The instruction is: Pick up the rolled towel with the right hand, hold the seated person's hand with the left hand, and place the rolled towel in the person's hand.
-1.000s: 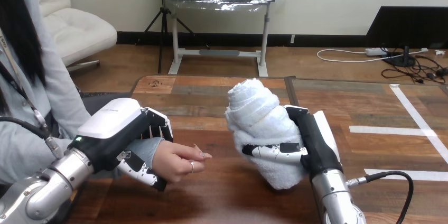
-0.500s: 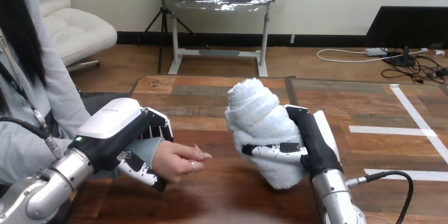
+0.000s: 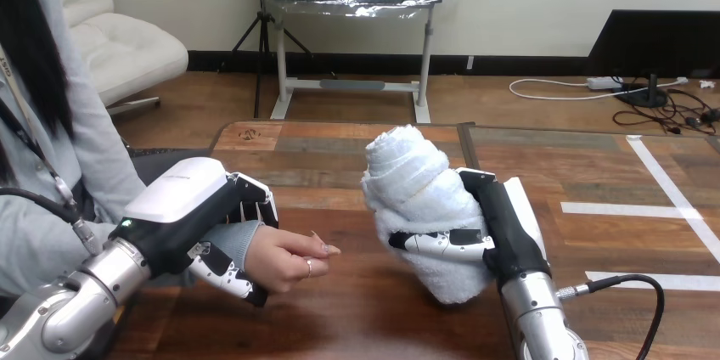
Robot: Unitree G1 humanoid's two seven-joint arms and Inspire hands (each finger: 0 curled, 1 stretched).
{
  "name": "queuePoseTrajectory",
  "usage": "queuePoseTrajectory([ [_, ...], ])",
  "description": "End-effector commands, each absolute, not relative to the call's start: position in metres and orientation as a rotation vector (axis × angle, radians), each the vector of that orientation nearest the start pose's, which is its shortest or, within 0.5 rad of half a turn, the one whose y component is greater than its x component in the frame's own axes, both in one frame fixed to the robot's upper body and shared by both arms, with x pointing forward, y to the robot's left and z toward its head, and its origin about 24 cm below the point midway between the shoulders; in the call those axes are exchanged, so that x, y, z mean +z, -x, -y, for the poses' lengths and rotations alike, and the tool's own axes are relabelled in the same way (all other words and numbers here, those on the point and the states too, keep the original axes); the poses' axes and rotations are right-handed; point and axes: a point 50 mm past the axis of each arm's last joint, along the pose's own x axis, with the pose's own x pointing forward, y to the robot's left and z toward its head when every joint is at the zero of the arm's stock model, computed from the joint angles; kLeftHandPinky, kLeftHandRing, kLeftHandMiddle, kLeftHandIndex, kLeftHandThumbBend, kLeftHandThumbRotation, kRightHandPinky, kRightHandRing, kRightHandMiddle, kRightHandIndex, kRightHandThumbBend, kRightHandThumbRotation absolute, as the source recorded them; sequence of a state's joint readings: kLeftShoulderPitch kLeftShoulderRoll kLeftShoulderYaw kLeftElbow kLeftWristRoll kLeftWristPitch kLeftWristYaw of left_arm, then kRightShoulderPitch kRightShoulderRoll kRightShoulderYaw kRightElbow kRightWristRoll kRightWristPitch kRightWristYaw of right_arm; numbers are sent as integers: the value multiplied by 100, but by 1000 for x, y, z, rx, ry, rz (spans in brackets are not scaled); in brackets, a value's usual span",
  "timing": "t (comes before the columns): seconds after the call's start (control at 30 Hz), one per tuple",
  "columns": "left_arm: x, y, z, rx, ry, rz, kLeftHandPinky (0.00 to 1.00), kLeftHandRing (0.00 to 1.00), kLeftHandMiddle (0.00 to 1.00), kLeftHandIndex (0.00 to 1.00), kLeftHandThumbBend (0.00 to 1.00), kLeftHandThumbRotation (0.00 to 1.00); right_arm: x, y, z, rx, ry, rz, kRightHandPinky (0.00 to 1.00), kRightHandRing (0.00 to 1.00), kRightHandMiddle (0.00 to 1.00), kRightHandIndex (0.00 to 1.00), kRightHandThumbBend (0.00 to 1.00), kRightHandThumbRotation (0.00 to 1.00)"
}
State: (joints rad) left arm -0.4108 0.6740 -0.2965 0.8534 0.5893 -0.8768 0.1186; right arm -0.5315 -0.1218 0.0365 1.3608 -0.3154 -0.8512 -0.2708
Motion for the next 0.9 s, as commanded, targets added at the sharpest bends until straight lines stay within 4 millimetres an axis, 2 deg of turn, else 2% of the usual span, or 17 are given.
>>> queuePoseTrajectory([
  [0.0, 84, -307, -226, -440, -1095, 496, 28, 33, 38, 40, 100, 0, 17, -321, 143, 73, 346, 232, 25, 29, 39, 43, 87, 5],
  [0.87, 86, -307, -226, -437, -1102, 498, 28, 33, 38, 40, 100, 0, 17, -322, 142, 82, 348, 230, 25, 29, 39, 43, 87, 5],
])
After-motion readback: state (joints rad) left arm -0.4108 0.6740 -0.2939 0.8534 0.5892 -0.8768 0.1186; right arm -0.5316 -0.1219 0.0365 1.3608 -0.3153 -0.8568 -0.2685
